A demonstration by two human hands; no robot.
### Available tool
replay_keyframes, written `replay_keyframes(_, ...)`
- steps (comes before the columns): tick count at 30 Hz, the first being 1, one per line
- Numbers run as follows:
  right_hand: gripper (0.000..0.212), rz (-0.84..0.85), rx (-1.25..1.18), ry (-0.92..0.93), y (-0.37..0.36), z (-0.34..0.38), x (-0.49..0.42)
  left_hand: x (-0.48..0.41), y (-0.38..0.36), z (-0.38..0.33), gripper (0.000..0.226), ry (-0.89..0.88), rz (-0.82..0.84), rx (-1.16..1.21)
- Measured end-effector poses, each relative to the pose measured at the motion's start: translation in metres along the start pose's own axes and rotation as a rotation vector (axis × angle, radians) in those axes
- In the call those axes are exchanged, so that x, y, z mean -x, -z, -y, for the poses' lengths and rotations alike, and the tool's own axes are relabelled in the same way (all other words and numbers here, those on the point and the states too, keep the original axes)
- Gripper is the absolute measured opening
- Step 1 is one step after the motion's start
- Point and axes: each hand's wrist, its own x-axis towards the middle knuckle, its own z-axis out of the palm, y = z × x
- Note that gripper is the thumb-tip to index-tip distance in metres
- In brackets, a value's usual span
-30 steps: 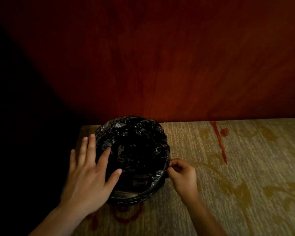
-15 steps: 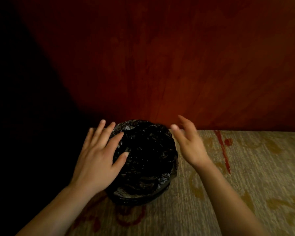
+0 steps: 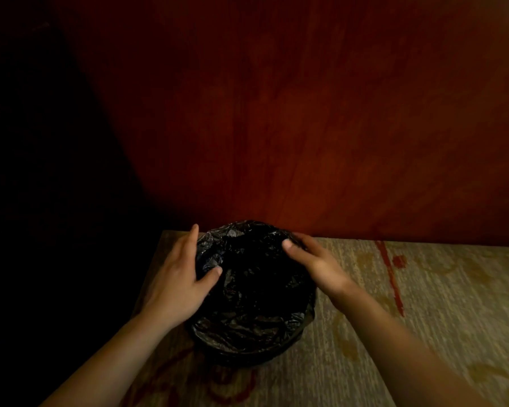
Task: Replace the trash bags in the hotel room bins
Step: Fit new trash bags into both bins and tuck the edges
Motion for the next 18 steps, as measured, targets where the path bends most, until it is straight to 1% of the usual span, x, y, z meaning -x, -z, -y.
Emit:
replay_keyframes(2,0.082,-0.126,-0.121,0.075,-0.001,-0.017,0.008,0.001,-0.002,0.005,0.086,0.090,-0.026,0.167)
replay_keyframes(3,0.087,-0.156,-0.206,0.084,-0.003,-0.030,0.010,0.002,-0.004,0.005,0.083,0.146,-0.023,0.273)
replay_keyframes(4,0.087,-0.147,-0.300,0.065,-0.008,-0.044,0.012,0.003,-0.007,0.003,0.078,0.194,-0.016,0.379)
replay_keyframes(6,0.078,-0.065,-0.431,0.000,-0.022,-0.068,0.015,0.005,-0.014,-0.001,0.069,0.230,-0.025,0.523)
replay_keyframes(7,0.074,-0.048,-0.455,-0.029,-0.029,-0.075,0.015,0.006,-0.017,-0.003,0.064,0.231,-0.043,0.564)
replay_keyframes(10,0.067,-0.088,-0.460,-0.074,-0.038,-0.084,0.013,0.005,-0.017,-0.001,0.056,0.230,-0.055,0.659)
replay_keyframes(12,0.061,-0.084,-0.424,-0.045,-0.033,-0.080,0.014,0.005,-0.014,0.004,0.056,0.221,-0.036,0.679)
replay_keyframes(14,0.066,-0.157,-0.385,0.059,-0.023,-0.076,0.016,0.009,-0.012,0.005,0.061,0.222,-0.043,0.695)
replay_keyframes(15,0.073,-0.212,-0.359,0.122,-0.019,-0.072,0.016,0.013,-0.010,0.004,0.069,0.229,-0.055,0.705)
replay_keyframes(16,0.080,-0.247,-0.331,0.183,-0.016,-0.068,0.018,0.018,-0.009,0.004,0.080,0.229,-0.065,0.713)
replay_keyframes(18,0.088,-0.224,-0.253,0.270,-0.015,-0.058,0.018,0.028,-0.009,0.003,0.102,0.191,-0.032,0.677)
